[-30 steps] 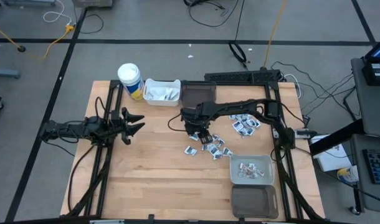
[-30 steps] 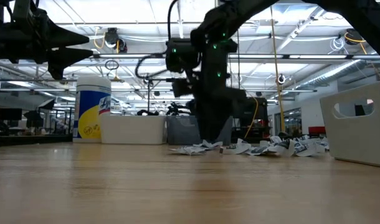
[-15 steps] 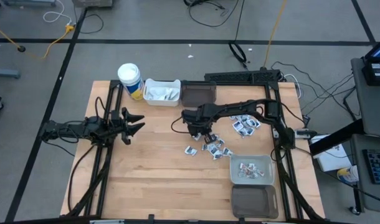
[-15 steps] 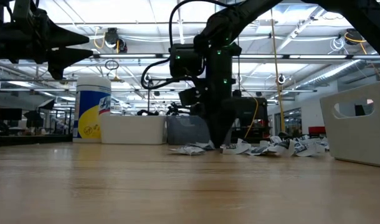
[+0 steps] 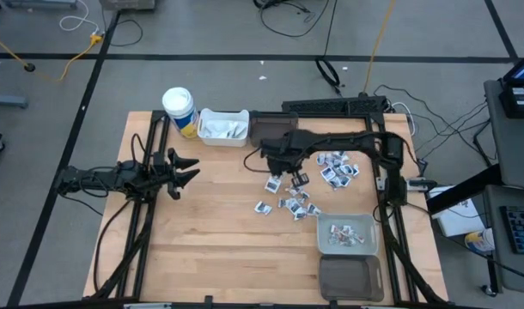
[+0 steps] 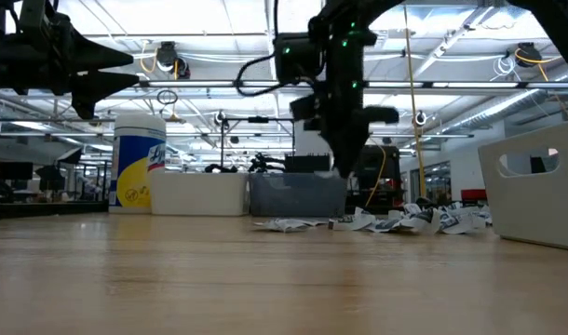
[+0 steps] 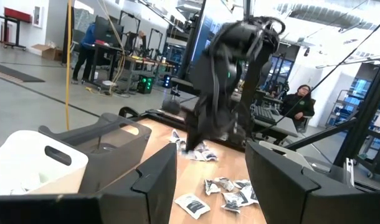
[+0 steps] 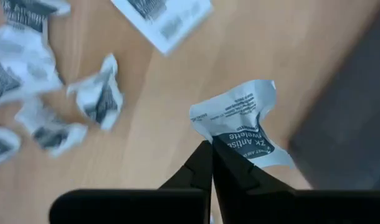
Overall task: Pick & Place First Aid Supplies
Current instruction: Put the gray towelette pack into the top black bin
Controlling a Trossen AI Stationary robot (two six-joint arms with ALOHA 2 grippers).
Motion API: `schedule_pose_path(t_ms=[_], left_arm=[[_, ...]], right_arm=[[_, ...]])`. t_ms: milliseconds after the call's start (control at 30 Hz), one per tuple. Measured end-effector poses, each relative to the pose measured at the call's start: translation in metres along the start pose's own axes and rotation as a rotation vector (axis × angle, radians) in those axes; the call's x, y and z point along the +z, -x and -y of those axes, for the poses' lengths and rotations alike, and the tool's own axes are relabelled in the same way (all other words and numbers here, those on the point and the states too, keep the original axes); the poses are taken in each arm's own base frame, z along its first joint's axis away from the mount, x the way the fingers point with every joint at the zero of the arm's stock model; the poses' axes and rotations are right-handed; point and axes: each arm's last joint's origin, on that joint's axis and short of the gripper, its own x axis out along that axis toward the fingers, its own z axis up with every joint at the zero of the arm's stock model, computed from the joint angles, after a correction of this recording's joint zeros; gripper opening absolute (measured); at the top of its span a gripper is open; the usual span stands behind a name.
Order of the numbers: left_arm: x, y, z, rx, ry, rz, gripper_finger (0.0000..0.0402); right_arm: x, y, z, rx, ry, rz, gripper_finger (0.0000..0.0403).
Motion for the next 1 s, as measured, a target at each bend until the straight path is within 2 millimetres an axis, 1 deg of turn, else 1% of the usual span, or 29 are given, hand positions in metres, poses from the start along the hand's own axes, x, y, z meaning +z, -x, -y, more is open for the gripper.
schedule_pose_path(t_ms=[100,267,333,433,533,633,700,867,933,1000], left_arm=[[0.000,0.000,0.000,0.000,0.000,0.000,0.0196],[0.000,0.000,0.000,0.000,0.000,0.000,0.0196],[0.000,0.000,0.000,0.000,0.000,0.000,0.0196],[0.000,0.000,0.000,0.000,0.000,0.000,0.0196],[0.000,0.000,0.000,0.000,0.000,0.000,0.0196],[0.000,0.000,0.000,0.000,0.000,0.000,0.0196],[0.000,0.000,0.000,0.000,0.000,0.000,0.0196],[0.000,0.000,0.000,0.000,0.000,0.000,0.0196],[0.000,0.000,0.000,0.000,0.000,0.000,0.0196],[0.000,0.000,0.000,0.000,0.000,0.000,0.0196]], right_arm=[[-0.008,0.018,0.005,-0.009,-0.076,0.022,0.0001],[-0.013,0.037,0.014,-0.036,-0.139,0.070,0.0001],[-0.015,0.045,0.025,-0.054,-0.167,0.097,0.0001],[-0.019,0.053,0.047,-0.100,-0.202,0.143,0.0000],[-0.020,0.052,0.068,-0.119,-0.220,0.150,0.0000],[-0.020,0.054,0.086,-0.144,-0.201,0.170,0.0000],[-0.018,0.051,0.098,-0.158,-0.190,0.173,0.0000],[-0.019,0.033,0.125,-0.162,-0.225,0.159,0.0000],[-0.021,0.025,0.132,-0.157,-0.241,0.151,0.0000],[-0.022,0.012,0.137,-0.137,-0.257,0.127,0.0000]])
